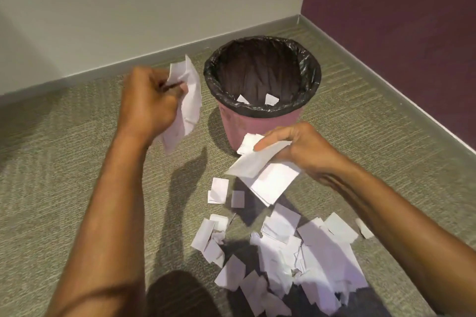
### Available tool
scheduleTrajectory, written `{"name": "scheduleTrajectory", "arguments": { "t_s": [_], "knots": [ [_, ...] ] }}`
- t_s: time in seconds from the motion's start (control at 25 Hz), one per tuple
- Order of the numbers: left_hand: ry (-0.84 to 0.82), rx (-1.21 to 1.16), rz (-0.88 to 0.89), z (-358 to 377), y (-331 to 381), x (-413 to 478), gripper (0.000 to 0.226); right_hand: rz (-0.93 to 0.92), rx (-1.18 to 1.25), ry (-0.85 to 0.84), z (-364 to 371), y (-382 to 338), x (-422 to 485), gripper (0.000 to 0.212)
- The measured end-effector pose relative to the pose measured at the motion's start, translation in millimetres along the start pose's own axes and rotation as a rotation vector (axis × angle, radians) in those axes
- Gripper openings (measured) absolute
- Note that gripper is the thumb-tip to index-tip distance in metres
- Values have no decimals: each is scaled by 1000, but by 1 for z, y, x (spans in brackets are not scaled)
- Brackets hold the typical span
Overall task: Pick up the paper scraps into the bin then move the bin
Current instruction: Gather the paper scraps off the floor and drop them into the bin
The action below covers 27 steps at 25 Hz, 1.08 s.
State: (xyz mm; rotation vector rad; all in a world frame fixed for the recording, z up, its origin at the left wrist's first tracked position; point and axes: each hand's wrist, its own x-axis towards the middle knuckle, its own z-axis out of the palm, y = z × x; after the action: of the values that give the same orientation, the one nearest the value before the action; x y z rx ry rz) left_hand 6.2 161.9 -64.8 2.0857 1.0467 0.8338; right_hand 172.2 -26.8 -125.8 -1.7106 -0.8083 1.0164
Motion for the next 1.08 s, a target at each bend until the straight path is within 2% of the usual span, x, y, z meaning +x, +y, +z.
{"name": "scheduleTrajectory", "arguments": {
  "t_s": [0.12, 0.24, 0.32, 0.48, 0.6, 0.72, 0.88, 0.96, 1.08],
  "knots": [
    [97, -358, -3, 10, 36, 28, 9, -8, 174, 121, -26, -38, 4, 23],
    [68, -630, -165, 49, 52, 52, 21, -36, 231, 232, -45, -58, 24, 18],
    [41, -711, -277, 75, 55, 64, 24, -52, 245, 315, -53, -63, 42, 17],
    [-46, -666, -396, 111, 52, 76, 13, -13, 185, 447, -61, -57, 78, 17],
    [-57, -520, -404, 123, 43, 87, 27, 5, 122, 498, -64, -49, 97, 15],
    [-73, -446, -427, 126, 34, 100, 32, 17, 76, 545, -65, -46, 108, 16],
    [-225, -441, -396, 124, 30, 105, 22, 14, 47, 448, -66, -48, 113, 36],
    [-280, -411, -357, 123, 32, 102, 30, 13, 3, 390, -68, -49, 112, 47],
    [-242, -404, -270, 117, 36, 92, 34, -8, -27, 357, -70, -48, 108, 52]
  ]
}}
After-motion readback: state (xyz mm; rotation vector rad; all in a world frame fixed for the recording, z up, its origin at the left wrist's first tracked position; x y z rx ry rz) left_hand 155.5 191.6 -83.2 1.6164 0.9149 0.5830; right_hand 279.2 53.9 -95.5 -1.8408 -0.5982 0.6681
